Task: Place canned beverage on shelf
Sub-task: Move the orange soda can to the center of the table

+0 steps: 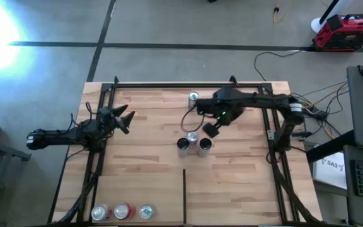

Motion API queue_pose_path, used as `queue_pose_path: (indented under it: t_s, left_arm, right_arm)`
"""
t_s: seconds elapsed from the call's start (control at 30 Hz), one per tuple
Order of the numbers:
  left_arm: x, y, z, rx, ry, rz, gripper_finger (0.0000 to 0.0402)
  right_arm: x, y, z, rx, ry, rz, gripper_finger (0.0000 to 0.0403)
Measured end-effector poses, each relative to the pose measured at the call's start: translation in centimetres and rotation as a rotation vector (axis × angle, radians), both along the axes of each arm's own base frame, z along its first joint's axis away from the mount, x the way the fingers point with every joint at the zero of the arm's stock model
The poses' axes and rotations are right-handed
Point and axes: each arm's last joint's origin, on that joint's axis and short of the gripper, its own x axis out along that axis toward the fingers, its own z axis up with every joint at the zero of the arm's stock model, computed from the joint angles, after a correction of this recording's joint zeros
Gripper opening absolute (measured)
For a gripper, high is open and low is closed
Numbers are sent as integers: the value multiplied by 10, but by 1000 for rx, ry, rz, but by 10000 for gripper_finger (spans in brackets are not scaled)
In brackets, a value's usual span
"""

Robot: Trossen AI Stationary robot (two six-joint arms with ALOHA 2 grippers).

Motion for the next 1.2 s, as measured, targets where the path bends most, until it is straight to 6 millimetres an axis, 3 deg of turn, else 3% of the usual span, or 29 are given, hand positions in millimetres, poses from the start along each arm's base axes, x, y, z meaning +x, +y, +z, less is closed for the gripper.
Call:
queue_pose_path:
  t_s: [0.23,0.4,0.57,0.77,1.07,1.2]
  left_arm:
    - [0,0,0,0,0,0,294]
    - [0,0,0,0,0,0,294]
    - [0,0,0,0,0,0,294]
    - [0,0,0,0,0,0,294]
    - [0,0,0,0,0,0,294]
    - [0,0,0,0,0,0,294]
  right_arm:
    - [-51,-41,-3,-16,-52,-276,382]
    - [-75,-62,0,-149,-112,-499,382]
    - [-86,-81,1,-298,-102,-649,382]
    - [-96,-115,-7,-313,-112,-781,382]
    - [-104,-165,-42,-192,-27,-958,382]
    - [-110,-178,-48,-134,-1,-1025,382]
